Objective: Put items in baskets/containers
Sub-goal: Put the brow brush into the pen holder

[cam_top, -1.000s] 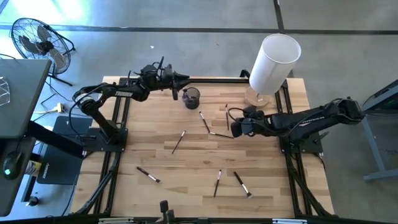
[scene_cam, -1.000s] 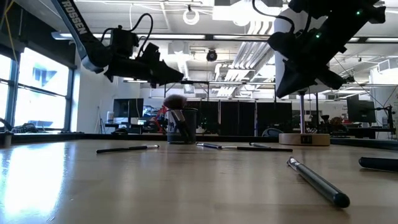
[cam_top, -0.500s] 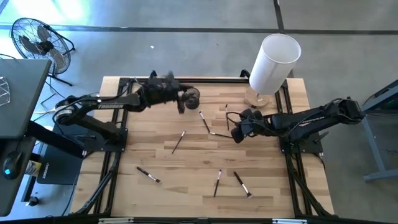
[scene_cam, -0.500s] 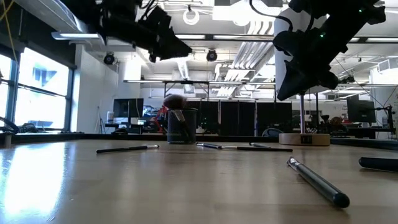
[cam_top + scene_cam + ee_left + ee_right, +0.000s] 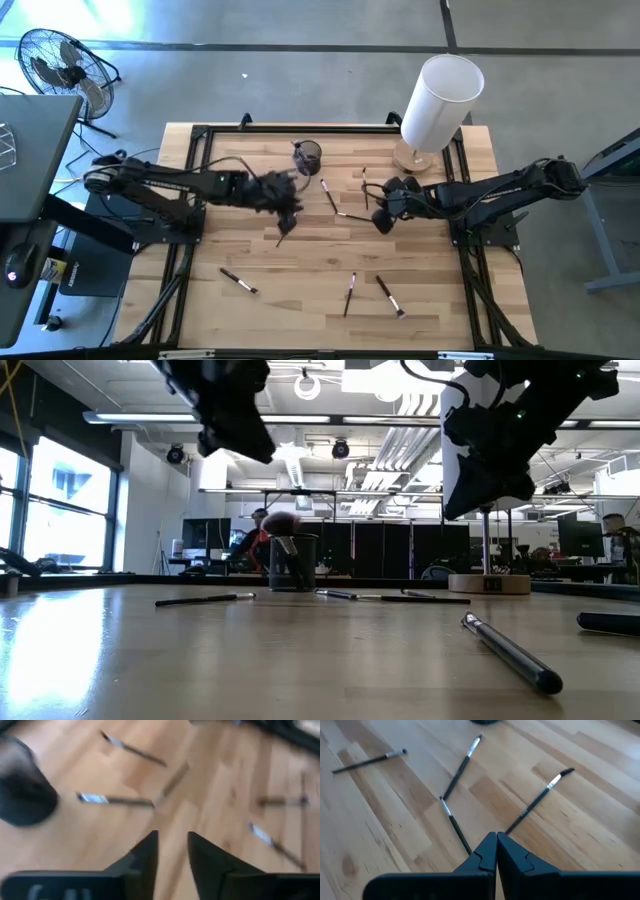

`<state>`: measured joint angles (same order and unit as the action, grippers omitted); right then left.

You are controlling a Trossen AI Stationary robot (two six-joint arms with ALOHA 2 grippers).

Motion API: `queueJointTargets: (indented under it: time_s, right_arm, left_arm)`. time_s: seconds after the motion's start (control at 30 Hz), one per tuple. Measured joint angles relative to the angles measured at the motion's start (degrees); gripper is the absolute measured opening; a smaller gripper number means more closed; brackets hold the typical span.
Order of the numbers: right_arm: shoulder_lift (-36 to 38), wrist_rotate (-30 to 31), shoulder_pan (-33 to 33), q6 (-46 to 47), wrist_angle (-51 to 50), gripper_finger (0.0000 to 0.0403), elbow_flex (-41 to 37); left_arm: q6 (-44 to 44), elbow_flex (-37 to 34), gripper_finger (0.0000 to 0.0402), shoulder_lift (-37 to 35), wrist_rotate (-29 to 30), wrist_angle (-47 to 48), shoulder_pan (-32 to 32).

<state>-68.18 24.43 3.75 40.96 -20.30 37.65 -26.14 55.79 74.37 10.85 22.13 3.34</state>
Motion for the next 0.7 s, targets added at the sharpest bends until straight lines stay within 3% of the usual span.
queueJointTargets:
  time_s: [0.13, 0.23, 0.33, 0.5, 0.7]
  right_arm:
    - [0.0, -1.0, -0.1, -1.4, 5.5, 0.0004, 0.0]
    - [0.0, -4.7, -0.8, -3.9, 10.8, 0.0001, 0.0]
    - [-1.2, -4.1, -1.8, -3.3, 11.5, 0.0001, 2.0]
    - [-8.2, -0.8, -3.9, -2.7, 5.9, 0.0001, 11.3]
    - [-21.8, 1.4, -7.9, 0.7, -11.2, 0.0001, 27.5]
  left_arm:
    - [0.1, 0.0, 0.0013, 0.0, 0.2, 4.8, 5.3]
    - [2.4, 0.0, 0.0013, 0.0, 1.9, 6.3, 8.1]
    - [5.6, 0.0, 0.0003, -0.2, 3.2, 7.5, 9.3]
    - [9.1, -3.2, 0.0001, -7.9, 3.9, 10.1, 9.0]
    - [9.4, -11.8, 0.0001, -23.6, 5.7, 10.6, 9.0]
